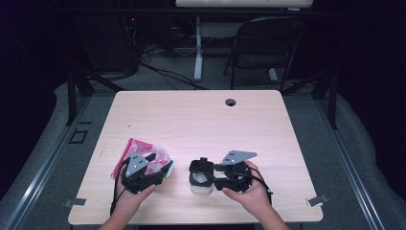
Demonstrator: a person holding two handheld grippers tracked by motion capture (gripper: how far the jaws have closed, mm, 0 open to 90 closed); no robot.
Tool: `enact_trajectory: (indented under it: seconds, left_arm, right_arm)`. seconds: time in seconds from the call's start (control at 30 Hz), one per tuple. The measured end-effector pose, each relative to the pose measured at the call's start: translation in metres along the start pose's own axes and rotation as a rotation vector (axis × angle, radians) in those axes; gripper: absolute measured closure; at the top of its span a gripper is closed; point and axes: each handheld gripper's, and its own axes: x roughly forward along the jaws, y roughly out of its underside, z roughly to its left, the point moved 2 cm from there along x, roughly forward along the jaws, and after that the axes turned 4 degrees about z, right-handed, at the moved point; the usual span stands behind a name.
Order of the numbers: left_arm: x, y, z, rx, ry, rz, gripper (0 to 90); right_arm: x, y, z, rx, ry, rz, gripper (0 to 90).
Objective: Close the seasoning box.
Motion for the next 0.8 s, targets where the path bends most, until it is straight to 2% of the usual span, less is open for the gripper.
enact_trajectory:
  seconds: [0.8]
  left_arm:
    - [0.0040,-0.0014,0.0008,0.006,0.003,0.000,35.5]
  right_arm:
    - [0.0022,0.0063,0.0005,0.007,-0.020,0.020,50.1]
